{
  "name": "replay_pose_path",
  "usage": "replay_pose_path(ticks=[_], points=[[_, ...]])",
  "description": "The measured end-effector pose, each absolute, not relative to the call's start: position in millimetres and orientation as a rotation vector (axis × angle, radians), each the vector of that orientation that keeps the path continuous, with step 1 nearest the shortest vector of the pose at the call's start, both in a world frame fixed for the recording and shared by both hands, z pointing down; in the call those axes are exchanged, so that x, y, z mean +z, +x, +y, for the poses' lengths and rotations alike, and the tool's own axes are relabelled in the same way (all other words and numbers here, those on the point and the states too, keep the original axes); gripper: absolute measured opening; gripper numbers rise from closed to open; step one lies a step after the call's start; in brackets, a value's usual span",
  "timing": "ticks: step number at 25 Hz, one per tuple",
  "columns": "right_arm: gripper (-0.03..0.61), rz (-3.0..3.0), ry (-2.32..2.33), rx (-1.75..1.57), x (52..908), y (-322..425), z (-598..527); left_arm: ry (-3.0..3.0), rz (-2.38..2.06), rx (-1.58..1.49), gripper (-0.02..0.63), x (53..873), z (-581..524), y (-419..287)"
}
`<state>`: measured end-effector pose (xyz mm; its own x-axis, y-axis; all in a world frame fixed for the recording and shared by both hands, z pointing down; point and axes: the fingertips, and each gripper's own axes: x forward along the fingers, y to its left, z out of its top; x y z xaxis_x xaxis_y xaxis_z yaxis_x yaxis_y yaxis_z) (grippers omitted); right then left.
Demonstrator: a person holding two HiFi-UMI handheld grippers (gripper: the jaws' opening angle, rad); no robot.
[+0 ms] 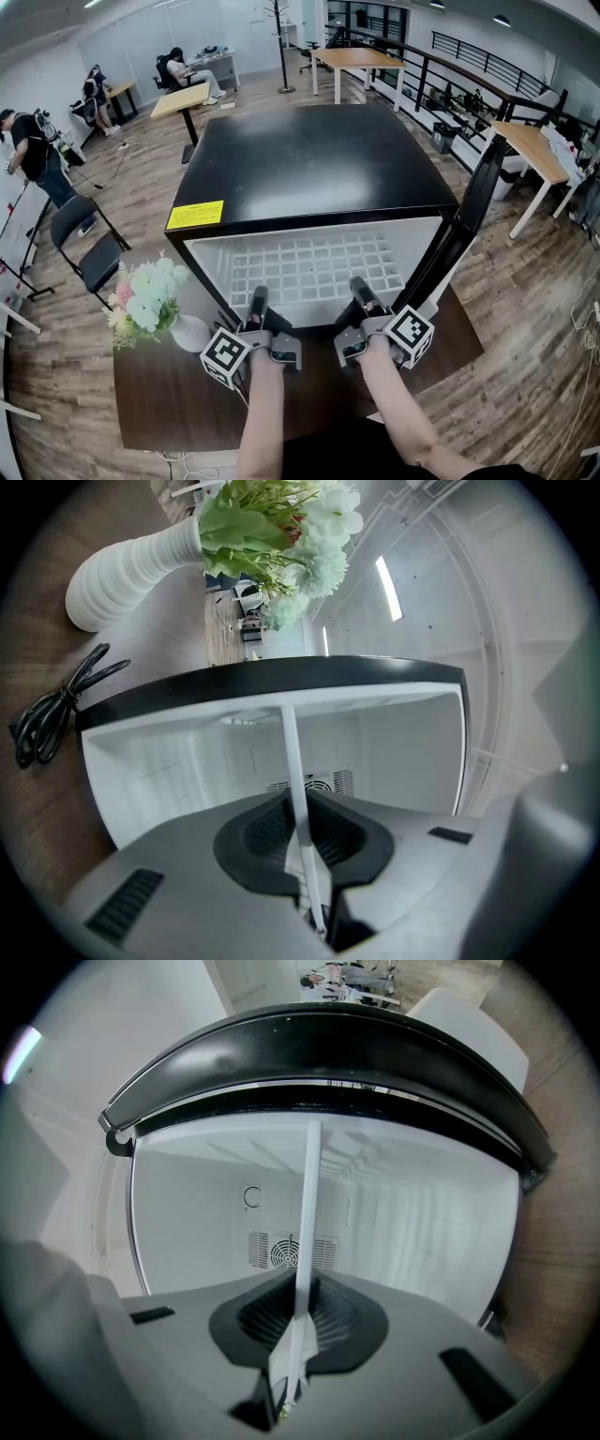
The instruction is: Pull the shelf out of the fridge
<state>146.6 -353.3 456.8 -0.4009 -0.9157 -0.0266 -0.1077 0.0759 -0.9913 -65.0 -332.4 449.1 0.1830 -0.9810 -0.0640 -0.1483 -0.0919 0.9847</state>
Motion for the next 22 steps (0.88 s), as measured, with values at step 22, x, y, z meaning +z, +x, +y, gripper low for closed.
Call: replay_pose_path(ticks=[22], points=[[0.014, 1.607, -1.044, -1.409, 459, 148, -341, 1.466, -1.156, -1.051, 0.031, 449, -321, -63]])
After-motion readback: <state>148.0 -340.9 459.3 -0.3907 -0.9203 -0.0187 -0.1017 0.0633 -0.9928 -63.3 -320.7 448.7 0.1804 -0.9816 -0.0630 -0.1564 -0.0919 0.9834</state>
